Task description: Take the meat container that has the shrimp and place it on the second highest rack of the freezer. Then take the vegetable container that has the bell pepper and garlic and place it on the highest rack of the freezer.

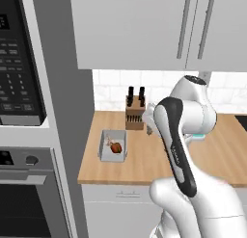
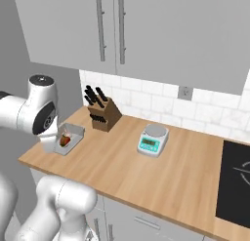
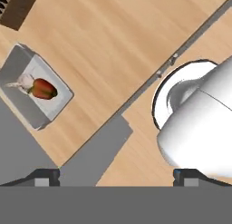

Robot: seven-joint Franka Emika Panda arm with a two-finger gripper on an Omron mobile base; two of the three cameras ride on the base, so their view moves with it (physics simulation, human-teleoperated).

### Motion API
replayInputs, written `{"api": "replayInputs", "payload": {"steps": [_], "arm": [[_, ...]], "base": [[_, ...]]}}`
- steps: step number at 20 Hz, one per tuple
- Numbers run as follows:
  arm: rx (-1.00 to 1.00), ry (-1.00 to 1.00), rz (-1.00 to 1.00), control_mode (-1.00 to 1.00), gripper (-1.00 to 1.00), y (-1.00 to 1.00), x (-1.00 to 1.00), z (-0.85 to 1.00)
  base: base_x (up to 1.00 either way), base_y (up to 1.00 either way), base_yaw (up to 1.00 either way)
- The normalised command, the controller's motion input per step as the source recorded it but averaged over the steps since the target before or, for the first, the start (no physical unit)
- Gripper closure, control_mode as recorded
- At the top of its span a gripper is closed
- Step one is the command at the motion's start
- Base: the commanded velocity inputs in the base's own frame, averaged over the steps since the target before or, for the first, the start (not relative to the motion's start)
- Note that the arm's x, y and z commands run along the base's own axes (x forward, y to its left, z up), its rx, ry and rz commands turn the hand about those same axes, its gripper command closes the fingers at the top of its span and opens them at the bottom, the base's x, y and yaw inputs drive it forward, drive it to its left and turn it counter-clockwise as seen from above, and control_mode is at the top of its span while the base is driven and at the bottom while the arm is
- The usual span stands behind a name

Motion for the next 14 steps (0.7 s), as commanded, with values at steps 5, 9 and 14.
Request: {"api": "replayInputs", "payload": {"steps": [5,9,14], "arm": [[0.1,0.36,-0.03,-1.0,-1.0,0.85,0.61,-0.99],[0.02,0.18,-0.01,-1.0,-1.0,0.09,0.22,-0.66],[-0.2,0.09,-0.03,-1.0,-1.0,0.24,0.01,-0.1]], "base": [[0.0,0.0,0.0],[0.0,0.0,0.0],[0.0,0.0,0.0]]}}
